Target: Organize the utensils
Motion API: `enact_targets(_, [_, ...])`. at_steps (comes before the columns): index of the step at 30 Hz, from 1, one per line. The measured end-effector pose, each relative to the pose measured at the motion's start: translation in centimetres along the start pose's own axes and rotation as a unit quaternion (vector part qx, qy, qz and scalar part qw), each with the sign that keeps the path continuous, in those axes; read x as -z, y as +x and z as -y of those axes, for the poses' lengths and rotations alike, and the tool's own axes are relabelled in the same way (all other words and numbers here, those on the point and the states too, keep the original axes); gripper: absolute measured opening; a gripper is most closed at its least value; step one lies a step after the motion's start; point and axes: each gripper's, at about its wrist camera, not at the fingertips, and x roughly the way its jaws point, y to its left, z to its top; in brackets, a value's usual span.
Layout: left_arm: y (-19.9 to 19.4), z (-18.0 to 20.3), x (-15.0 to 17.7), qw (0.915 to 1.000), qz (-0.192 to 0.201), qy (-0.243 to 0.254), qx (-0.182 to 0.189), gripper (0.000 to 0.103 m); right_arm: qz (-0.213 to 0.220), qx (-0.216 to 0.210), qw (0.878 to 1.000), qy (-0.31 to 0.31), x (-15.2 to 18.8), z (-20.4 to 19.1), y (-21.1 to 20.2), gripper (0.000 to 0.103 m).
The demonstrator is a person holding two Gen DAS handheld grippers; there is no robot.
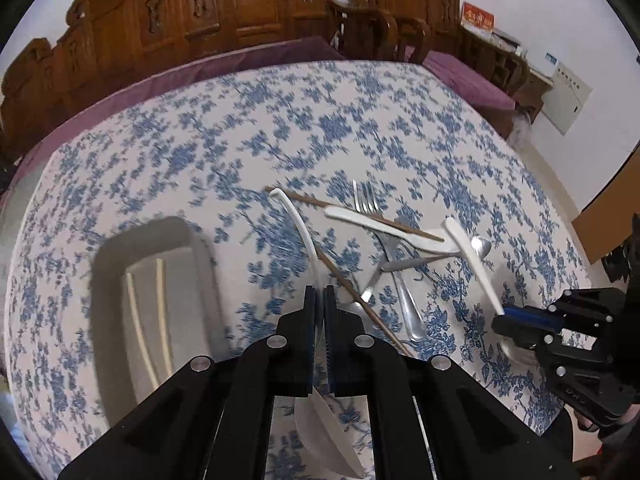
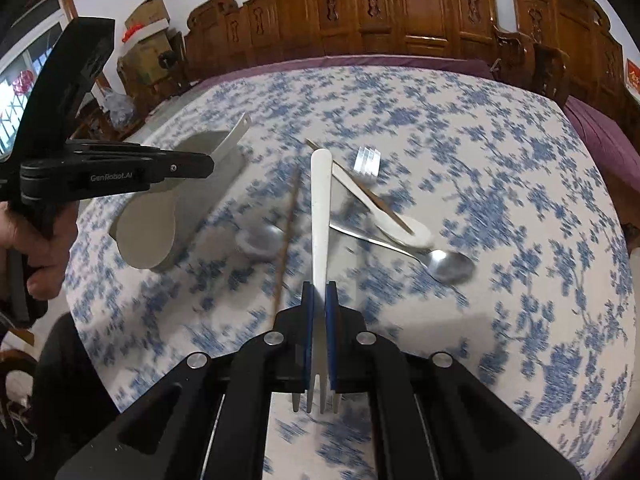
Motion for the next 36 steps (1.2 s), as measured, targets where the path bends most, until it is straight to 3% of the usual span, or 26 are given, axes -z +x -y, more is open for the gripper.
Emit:
enact_targets(9, [-3.4, -5.6, 0.2, 0.9991, 0.027, -0.023, -0.021, 0.003, 0.014, -0.019, 1.000, -0.009, -3.3, -5.4, 1.1, 0.007])
enact_targets(18, [-2.9, -10.7, 1.4, 0.9973, 0.024, -0.052, -0.047, 0.003, 0.022, -0.037, 0.999, -0.005, -5.2, -9.9, 2.7, 0.007])
enact_targets(27, [-1.2, -13.1, 2.7, 0.9965, 0.005, -0.066, -0.051, 0.004, 0.022, -0.043, 0.999, -0.015, -6.2, -12.5, 3.5, 0.007])
enact_targets(36, [-2.3, -14.5, 4.2, 0.9963, 0.017, -0.061, -0.058, 0.008, 0.016, -0.051, 0.999, -0.012, -7.2, -14.2, 5.0, 0.007])
